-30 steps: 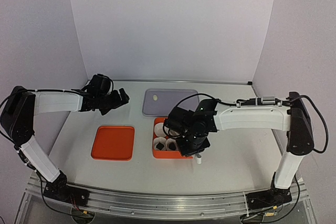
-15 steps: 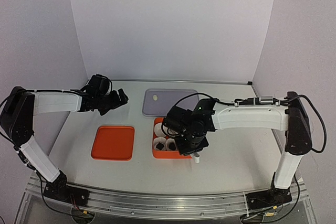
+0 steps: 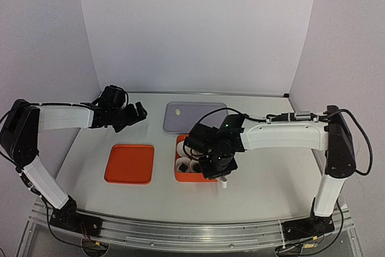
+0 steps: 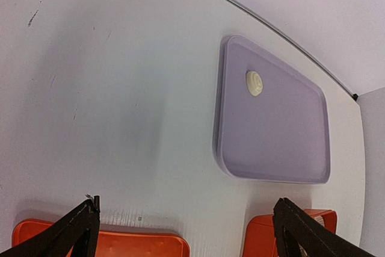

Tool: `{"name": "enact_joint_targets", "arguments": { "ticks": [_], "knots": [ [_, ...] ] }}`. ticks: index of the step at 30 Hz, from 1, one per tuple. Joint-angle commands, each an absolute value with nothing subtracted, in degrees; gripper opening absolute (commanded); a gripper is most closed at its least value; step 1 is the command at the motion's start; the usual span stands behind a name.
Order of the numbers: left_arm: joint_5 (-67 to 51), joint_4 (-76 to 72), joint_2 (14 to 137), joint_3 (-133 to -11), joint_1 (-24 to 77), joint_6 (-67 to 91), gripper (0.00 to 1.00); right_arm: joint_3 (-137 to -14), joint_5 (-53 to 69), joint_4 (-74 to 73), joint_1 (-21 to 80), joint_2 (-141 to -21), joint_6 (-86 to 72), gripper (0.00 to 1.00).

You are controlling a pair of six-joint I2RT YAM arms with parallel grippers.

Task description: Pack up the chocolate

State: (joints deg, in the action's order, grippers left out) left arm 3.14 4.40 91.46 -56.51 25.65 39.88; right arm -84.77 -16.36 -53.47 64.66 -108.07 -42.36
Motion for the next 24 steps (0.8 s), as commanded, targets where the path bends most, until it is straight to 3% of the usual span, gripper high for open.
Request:
{"name": "enact_joint_targets", "arguments": {
  "ticks": [1, 24],
  "knots": [
    [2.7, 3.1, 89.2, -56.4, 25.3, 38.8, 1.0, -86.5, -17.9, -53.8, 65.0, -108.0, -43.6, 0.25],
    [1.9, 2.6, 88.3, -55.8, 25.3, 38.9, 1.0, -87.0, -20.2, -57.6, 67.0, -100.5, -35.8, 0.29]
  ]
}}
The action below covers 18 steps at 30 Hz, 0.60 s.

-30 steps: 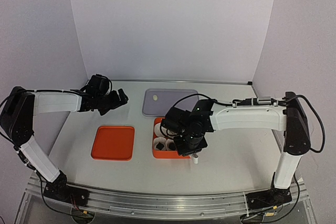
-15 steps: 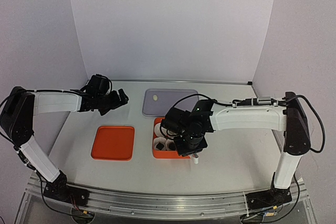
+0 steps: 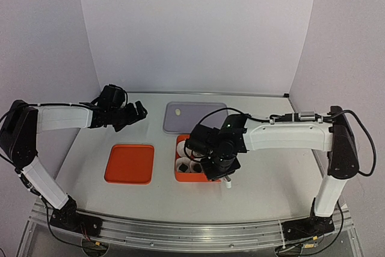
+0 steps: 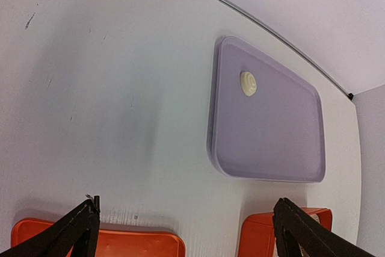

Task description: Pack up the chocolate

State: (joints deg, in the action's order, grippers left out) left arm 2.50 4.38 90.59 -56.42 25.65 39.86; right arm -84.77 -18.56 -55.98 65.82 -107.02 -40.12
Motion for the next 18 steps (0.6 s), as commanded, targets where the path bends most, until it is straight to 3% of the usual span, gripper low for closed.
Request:
{"name": "enact_joint_targets", "arguments": {
  "ticks": [1, 10, 18],
  "knots": [
    [1.9, 2.6, 88.3, -55.8, 25.3, 39.0, 1.0, -87.1, -19.6, -57.7, 67.1, -99.6, -34.6, 0.29],
    [2.7, 2.7, 87.3, -55.7, 25.3, 39.3, 1.0, -92.3, -22.0, -58.0, 66.9, -97.2, -25.8, 0.29],
    [4.4, 3.2, 85.9, -55.5, 25.3, 39.4, 1.0, -105.7, -18.4, -57.8, 57.6, -108.0, -15.1, 0.29]
  ]
}}
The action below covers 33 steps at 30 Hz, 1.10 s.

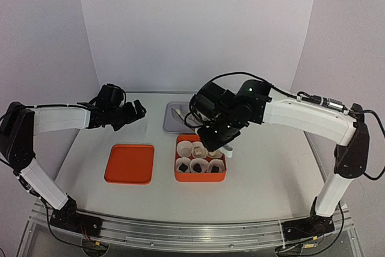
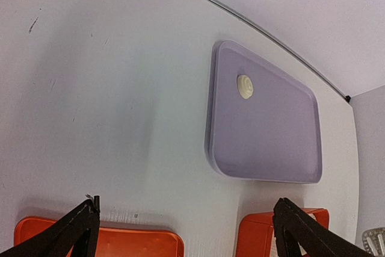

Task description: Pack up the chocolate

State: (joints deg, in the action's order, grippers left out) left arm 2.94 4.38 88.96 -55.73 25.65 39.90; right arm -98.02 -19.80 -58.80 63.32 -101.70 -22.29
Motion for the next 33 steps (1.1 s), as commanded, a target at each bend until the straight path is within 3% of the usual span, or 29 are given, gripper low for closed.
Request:
{"name": "enact_joint_targets", "arguments": {
  "ticks": [1, 14, 33],
  "knots": [
    [4.7, 3.4, 85.7, -55.4, 25.3, 39.4, 1.0, -107.7, -16.6, -57.8, 56.1, -109.9, -14.4, 0.29],
    [7.0, 6.4, 85.6, -55.3, 25.2, 41.2, 1.0, -132.4, -6.6, -57.9, 44.2, -133.2, -3.9, 0.31],
    [8.2, 7.0, 86.9, -54.7, 25.2, 42.2, 1.0, -147.3, -8.4, -57.7, 40.8, -148.3, -0.5, 0.35]
  ]
}}
